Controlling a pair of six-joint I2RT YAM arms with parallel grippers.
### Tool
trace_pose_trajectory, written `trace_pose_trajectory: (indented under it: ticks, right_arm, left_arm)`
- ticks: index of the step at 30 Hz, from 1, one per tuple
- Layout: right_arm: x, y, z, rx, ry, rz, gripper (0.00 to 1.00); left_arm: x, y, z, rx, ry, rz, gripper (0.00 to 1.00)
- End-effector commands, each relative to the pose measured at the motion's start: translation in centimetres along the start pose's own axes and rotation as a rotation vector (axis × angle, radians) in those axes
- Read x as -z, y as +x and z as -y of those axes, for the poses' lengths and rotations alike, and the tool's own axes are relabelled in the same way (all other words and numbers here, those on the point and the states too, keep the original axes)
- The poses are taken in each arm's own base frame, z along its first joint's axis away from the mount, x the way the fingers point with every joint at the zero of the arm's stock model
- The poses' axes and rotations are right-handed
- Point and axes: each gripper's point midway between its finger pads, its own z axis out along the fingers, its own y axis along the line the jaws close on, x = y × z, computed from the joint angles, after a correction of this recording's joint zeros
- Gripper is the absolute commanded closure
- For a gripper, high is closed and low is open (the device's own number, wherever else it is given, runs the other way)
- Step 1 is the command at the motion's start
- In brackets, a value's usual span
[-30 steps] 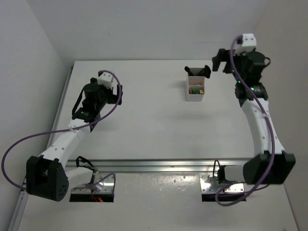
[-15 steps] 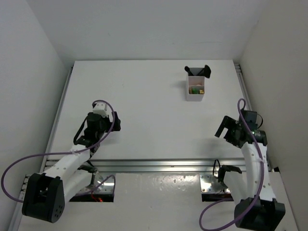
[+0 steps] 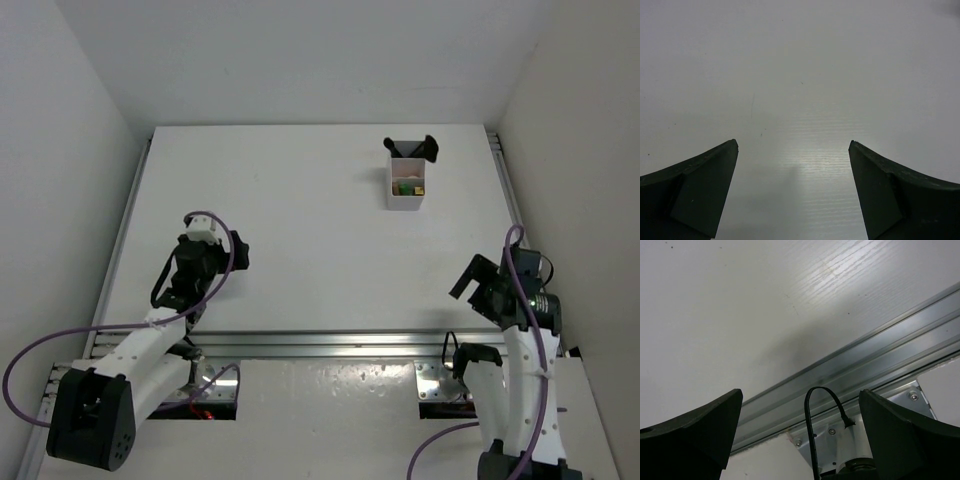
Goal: Organize the makeup
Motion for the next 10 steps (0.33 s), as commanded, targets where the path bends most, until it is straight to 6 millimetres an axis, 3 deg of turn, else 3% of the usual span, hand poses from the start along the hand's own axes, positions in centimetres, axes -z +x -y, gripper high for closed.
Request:
trace_pose_trajectory:
  ticks: [1,10]
  right_arm:
    - [1.36,-1.1,-1.28,-0.022,-0.057,0.027,0.0]
    - [2.24,-1.3,-1.52,-0.019,-0.082,0.055,0.0]
  left_arm:
    - [-0.03,-1.46,0.05,0.001,0.01,0.059,0.01]
    - [0.06,-1.71,0.07,-0.008,0.012,0.068,0.01]
